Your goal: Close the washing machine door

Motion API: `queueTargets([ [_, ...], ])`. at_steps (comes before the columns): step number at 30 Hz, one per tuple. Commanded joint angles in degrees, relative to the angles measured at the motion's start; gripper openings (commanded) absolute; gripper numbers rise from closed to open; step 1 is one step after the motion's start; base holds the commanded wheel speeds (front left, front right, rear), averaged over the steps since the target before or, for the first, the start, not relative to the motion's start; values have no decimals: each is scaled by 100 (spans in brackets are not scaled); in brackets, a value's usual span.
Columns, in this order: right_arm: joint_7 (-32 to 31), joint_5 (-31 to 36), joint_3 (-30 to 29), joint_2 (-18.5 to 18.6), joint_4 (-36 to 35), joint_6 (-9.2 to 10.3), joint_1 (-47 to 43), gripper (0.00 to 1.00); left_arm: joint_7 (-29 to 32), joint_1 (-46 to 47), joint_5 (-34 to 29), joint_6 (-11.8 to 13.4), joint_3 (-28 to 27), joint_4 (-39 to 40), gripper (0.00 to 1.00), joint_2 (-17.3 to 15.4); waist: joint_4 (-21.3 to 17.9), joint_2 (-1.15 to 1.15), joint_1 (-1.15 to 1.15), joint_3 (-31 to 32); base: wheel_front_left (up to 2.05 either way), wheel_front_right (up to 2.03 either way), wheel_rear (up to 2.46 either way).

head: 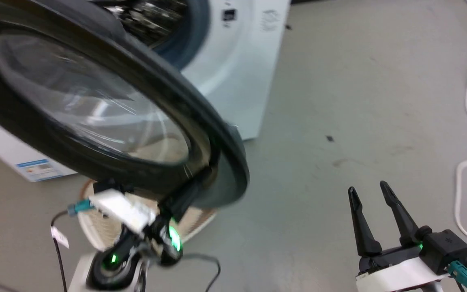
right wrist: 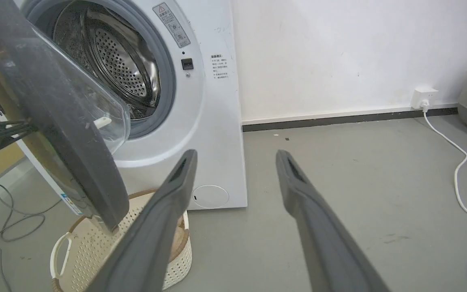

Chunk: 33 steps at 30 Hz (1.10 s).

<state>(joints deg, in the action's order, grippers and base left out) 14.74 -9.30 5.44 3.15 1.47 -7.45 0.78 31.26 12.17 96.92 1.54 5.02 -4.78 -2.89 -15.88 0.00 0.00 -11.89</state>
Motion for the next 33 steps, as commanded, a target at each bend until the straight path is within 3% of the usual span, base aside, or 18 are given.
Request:
queueTargets([
  [1,26,-85,17,-25,-35,-3,108,100,-155,259,-4,-57,51,-106,0,1,-280,0,0,-220,0,0,0],
  [12,26,-212,91,-26,-32,-3,142,100,-1304,1397,-26,-392,344,-1211,0,2,-423,0,0,-248,0,0,0],
  [18,26,-170,66,-26,-17,-3,122,100,-1333,1281,-96,-628,600,-1528,0,-13,-144,0,0,-32,0,0,0],
  [22,26,-116,9,-27,5,-3,64,100,-1120,891,-444,-781,950,-1451,0,-221,116,0,0,212,0,0,0],
  [25,26,-63,-38,-27,21,-3,-20,100,-1095,530,-1004,-855,1278,-1264,0,-588,333,0,0,405,0,0,0],
  [29,26,10,-95,-27,48,-3,-142,100,-1500,181,-2111,-891,1719,-1008,0,-1146,658,0,0,669,0,0,0],
  [32,26,31,-125,-24,45,-3,-189,100,-2169,70,-3107,-899,1935,-817,0,-1598,868,0,0,805,0,0,0],
  [33,26,53,-177,-13,33,-3,-229,100,-2987,43,-4063,-898,2048,-797,0,-1941,1069,0,0,923,0,0,0],
])
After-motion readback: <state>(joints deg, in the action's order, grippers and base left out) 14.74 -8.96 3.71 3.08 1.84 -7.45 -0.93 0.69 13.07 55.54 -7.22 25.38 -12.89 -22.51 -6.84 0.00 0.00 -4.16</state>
